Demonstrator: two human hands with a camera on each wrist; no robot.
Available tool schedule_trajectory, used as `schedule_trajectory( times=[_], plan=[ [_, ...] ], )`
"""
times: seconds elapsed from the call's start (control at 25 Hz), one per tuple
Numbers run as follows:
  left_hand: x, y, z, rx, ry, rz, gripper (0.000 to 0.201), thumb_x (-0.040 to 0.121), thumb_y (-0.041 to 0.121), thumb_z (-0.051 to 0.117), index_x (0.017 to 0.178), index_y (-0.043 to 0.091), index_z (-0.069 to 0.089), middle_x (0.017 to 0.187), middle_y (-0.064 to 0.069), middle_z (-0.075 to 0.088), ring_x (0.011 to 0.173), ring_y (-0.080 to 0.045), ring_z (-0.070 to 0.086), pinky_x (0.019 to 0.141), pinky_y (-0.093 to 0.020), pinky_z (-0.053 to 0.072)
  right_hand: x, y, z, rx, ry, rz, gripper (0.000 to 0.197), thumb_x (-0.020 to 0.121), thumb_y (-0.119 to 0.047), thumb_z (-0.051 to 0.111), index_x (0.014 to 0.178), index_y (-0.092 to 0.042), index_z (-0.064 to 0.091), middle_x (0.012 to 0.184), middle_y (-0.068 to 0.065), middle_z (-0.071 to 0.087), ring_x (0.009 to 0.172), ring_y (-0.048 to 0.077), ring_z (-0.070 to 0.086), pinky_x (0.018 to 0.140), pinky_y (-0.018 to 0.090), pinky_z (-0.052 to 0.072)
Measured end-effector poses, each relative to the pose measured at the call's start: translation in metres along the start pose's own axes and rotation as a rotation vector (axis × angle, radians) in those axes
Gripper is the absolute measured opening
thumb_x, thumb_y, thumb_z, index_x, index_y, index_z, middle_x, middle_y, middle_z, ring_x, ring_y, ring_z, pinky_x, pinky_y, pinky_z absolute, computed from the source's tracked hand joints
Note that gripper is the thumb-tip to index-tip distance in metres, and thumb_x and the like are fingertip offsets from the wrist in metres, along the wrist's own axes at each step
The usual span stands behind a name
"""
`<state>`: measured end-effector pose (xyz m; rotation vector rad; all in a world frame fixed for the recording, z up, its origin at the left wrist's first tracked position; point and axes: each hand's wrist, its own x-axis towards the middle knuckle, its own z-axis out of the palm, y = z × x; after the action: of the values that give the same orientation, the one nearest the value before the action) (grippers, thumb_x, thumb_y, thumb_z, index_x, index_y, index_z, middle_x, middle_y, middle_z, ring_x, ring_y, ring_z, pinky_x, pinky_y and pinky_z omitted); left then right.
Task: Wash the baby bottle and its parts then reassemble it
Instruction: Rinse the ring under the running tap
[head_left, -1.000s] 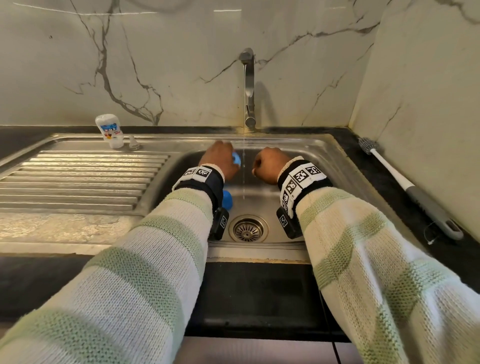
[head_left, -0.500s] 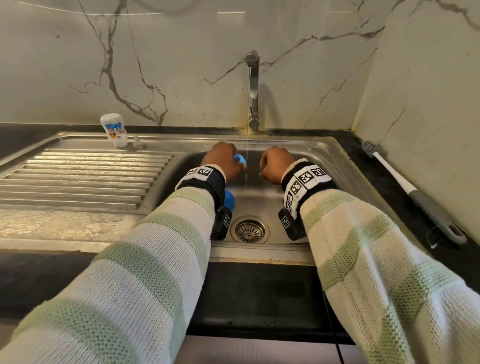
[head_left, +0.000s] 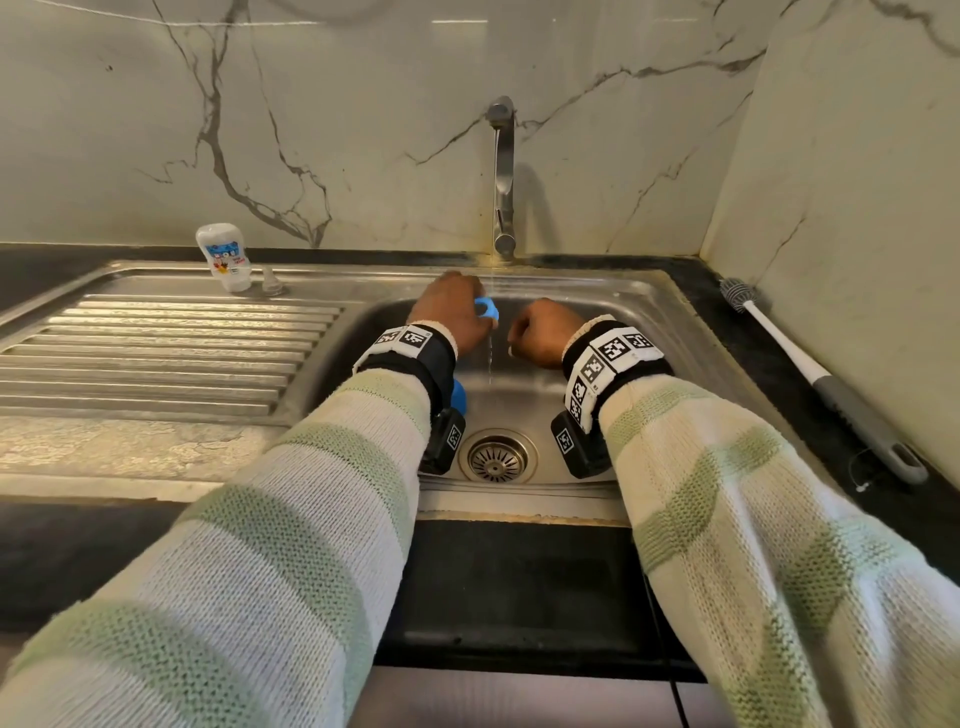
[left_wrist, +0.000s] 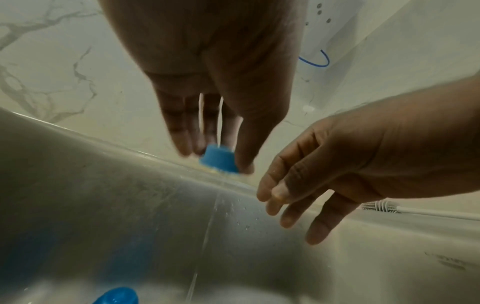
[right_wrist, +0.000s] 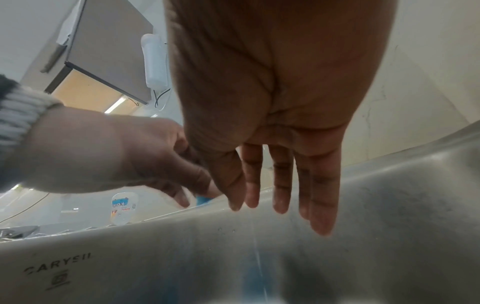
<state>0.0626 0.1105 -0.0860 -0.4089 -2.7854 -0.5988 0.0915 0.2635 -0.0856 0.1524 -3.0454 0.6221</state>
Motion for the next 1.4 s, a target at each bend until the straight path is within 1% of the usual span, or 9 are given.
schedule_trajectory(
  times=[0.12,0.32,0.48,0.64,0.8,1.04,1.12,1.28,1.4],
  plan=[
    [-0.006,-0.005,0.015,0.168,-0.344,-0.098,0.032,0.083,0.033,0.075,0.105,0.011,0.068,0.101,-0.006,0.069,0.087,-0.022,0.062,0.075,-0.032,0.048,-0.005,0.0,0.003,-0.007,-0.108,0.025,0.016,0.09,-0.018,0.065,0.1,-0.009,0.074,0.101,0.007,0.071,0.09,0.022,0.065,0.078,0.034,0.054],
    [0.001,-0.007,0.001,-0.087,0.01,-0.074,0.034,0.081,0.029,0.073,0.11,0.012,0.068,0.104,-0.007,0.068,0.095,-0.024,0.064,0.083,-0.034,0.051,-0.009,-0.001,0.0,-0.014,-0.126,0.021,0.022,0.09,-0.025,0.066,0.104,-0.008,0.073,0.102,0.009,0.071,0.09,0.024,0.065,0.081,0.037,0.056],
    [-0.008,-0.008,0.015,0.125,-0.284,-0.13,0.036,0.082,0.033,0.076,0.109,0.01,0.066,0.104,-0.007,0.068,0.094,-0.025,0.065,0.082,-0.035,0.053,-0.012,-0.003,-0.001,-0.011,-0.15,0.008,0.022,0.093,-0.021,0.063,0.108,-0.008,0.072,0.106,0.008,0.07,0.076,0.014,0.059,0.064,0.025,0.049],
    [0.001,-0.008,0.004,-0.029,0.055,-0.085,0.039,0.085,0.026,0.07,0.119,0.008,0.063,0.118,-0.011,0.062,0.107,-0.027,0.06,0.091,-0.035,0.049,-0.013,-0.005,-0.003,0.003,-0.155,0.031,0.023,0.092,-0.024,0.064,0.109,-0.01,0.072,0.106,0.007,0.07,0.08,0.016,0.059,0.073,0.029,0.05],
    [-0.012,-0.006,0.02,0.242,-0.385,-0.15,0.043,0.083,0.034,0.076,0.115,0.008,0.063,0.109,-0.009,0.066,0.1,-0.027,0.064,0.083,-0.035,0.052,-0.014,-0.006,-0.002,0.002,-0.168,0.013,0.023,0.093,-0.023,0.064,0.109,-0.01,0.072,0.109,0.006,0.07,0.078,0.013,0.057,0.064,0.024,0.049],
    [0.003,-0.008,0.005,0.037,0.147,-0.095,0.045,0.089,0.025,0.064,0.131,0.012,0.052,0.133,-0.012,0.048,0.118,-0.031,0.052,0.099,-0.044,0.047,-0.016,-0.005,-0.004,0.021,-0.163,0.027,0.024,0.093,-0.023,0.063,0.111,-0.009,0.071,0.109,0.007,0.069,0.088,0.018,0.06,0.077,0.03,0.051],
    [0.0,-0.011,0.011,0.106,0.026,-0.109,0.043,0.089,0.025,0.066,0.128,0.01,0.054,0.131,-0.013,0.051,0.116,-0.031,0.054,0.098,-0.042,0.048,-0.015,-0.005,-0.003,0.02,-0.173,0.02,0.023,0.093,-0.022,0.063,0.11,-0.009,0.072,0.108,0.007,0.069,0.082,0.016,0.059,0.072,0.028,0.05],
    [-0.009,-0.011,0.03,0.341,-0.519,-0.143,0.034,0.085,0.034,0.072,0.105,0.006,0.067,0.105,-0.01,0.07,0.097,-0.029,0.068,0.088,-0.036,0.055,-0.016,-0.005,-0.004,0.032,-0.177,0.012,0.023,0.093,-0.023,0.064,0.109,-0.009,0.072,0.106,0.005,0.069,0.071,0.01,0.055,0.055,0.022,0.044],
    [0.002,-0.012,0.018,0.175,-0.116,-0.137,0.04,0.091,0.027,0.065,0.125,0.007,0.058,0.127,-0.012,0.057,0.112,-0.03,0.059,0.093,-0.038,0.05,-0.016,-0.006,-0.004,0.026,-0.179,0.008,0.024,0.094,-0.022,0.062,0.113,-0.009,0.071,0.109,0.005,0.068,0.074,0.011,0.056,0.064,0.023,0.049]
  ],
)
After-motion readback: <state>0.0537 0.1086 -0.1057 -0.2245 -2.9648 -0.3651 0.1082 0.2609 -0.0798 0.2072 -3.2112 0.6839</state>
